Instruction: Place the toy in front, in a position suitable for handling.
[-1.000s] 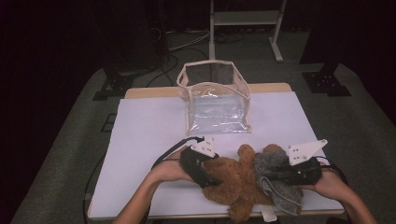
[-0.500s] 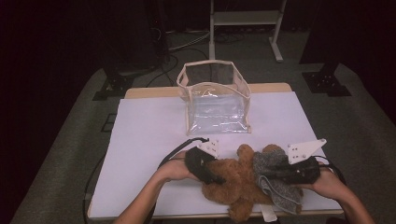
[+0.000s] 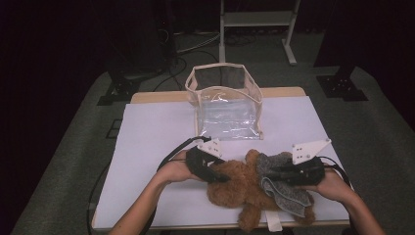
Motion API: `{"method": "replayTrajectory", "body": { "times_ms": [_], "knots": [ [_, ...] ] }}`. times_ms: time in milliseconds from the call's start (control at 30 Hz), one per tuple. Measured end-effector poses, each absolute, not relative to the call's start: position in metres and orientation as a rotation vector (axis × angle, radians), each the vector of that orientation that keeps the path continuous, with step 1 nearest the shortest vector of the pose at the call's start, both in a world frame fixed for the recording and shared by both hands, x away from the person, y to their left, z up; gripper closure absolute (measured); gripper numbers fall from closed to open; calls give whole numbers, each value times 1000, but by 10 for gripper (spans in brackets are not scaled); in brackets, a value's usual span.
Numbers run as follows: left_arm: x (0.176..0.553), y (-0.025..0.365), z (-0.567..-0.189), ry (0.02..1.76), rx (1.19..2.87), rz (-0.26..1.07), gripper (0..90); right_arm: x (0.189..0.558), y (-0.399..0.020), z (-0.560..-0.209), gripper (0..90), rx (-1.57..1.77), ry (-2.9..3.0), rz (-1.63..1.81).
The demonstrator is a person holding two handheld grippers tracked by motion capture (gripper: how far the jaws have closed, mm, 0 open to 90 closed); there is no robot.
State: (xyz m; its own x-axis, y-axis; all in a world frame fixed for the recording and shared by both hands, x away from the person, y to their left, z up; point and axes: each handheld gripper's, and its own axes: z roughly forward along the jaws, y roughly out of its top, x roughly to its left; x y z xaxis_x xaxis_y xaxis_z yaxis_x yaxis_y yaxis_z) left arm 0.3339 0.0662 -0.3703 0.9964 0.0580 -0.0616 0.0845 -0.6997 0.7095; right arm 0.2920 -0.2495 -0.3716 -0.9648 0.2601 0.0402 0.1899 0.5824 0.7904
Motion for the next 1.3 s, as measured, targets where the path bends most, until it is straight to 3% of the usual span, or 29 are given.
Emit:
{"method": "replayTrajectory", "body": {
  "times_ms": [33, 167, 200, 433, 700, 1033, 1300],
  "knots": [
    [333, 67, -371, 104, 2337, -57, 460, 292, -249, -372, 786, 388, 2723, 1345],
    [332, 67, -375, 133, 2313, -89, 292, 284, -250, -376, 789, 388, 2739, 1348],
    [333, 67, -376, 147, 2317, -93, 287, 282, -250, -377, 789, 386, 2738, 1351],
    [322, 61, -376, 46, 2343, -47, 412, 286, -241, -365, 788, 313, 2750, 1283],
    [310, 60, -375, 12, 2354, 15, 411, 303, -211, -361, 787, 260, 2760, 1276],
    [305, 60, -374, 2, 2351, 39, 408, 297, -230, -362, 785, 292, 2773, 1256],
    [307, 63, -375, 16, 2340, 30, 398, 299, -220, -359, 783, 271, 2761, 1261]
  ]
}}
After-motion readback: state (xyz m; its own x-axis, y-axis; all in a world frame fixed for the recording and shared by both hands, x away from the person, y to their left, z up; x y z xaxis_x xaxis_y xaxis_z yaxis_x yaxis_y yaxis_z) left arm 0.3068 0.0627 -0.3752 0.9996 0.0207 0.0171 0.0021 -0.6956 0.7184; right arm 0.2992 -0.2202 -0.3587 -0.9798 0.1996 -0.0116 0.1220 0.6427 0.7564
